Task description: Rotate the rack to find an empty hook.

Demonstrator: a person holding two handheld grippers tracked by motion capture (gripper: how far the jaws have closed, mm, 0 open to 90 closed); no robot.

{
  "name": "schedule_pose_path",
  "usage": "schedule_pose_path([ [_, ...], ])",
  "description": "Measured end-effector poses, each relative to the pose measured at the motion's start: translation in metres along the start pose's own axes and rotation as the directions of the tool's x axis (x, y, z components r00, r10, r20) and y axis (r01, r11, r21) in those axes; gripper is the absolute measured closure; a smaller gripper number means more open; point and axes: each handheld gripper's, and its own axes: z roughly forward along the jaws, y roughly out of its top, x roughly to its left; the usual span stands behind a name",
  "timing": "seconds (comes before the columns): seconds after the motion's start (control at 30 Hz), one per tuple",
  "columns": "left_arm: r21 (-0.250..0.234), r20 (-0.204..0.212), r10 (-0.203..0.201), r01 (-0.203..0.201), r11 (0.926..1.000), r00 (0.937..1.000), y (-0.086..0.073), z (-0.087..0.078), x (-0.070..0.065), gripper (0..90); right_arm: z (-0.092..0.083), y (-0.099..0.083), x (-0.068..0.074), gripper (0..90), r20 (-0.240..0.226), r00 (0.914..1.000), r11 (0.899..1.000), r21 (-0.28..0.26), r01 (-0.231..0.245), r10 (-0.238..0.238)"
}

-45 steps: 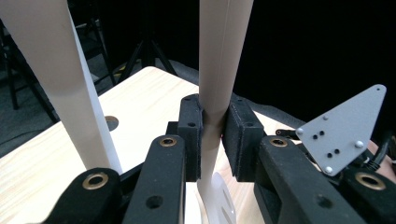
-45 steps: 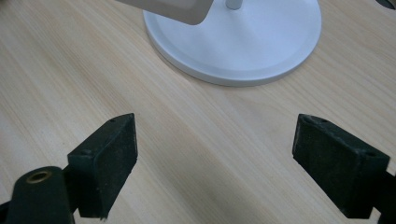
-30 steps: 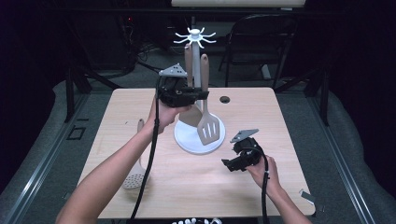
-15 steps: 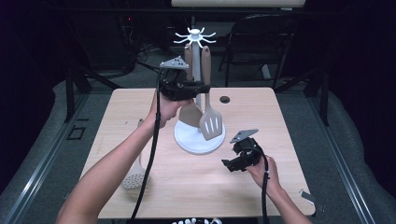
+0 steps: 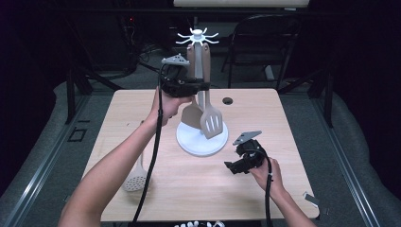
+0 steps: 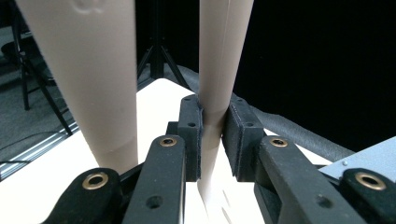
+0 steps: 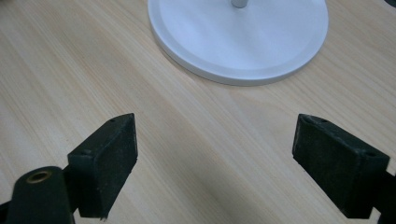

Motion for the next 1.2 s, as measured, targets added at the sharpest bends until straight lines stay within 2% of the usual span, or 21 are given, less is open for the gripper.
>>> schedule_pose_path([
  [0.1,0.000,-0.006,-0.012,0.012,0.9999,0.9999,-0.0003,0.0011,0.0028,77.6,0.0002,0.0000,0.0003,13.5,-0.004,1.0000,1.000,0.000,0.000,0.000],
  [0.43,0.013,-0.044,0.001,-0.001,0.9999,0.9990,-0.0012,0.0040,0.0061,77.6,0.0004,0.0001,0.0002,13.5,-0.007,1.0000,1.000,0.001,0.001,-0.001],
  [0.87,0.016,-0.044,0.011,-0.010,0.9998,0.9990,-0.0006,0.0052,0.0056,77.6,0.0008,0.0005,0.0014,13.5,-0.008,1.0000,1.000,0.000,0.002,-0.002],
  [1.2,0.019,-0.063,0.026,-0.025,0.9995,0.9976,0.0001,0.0070,0.0066,77.6,0.0026,0.0007,0.0005,13.5,-0.013,0.9999,1.000,0.000,0.004,-0.004],
])
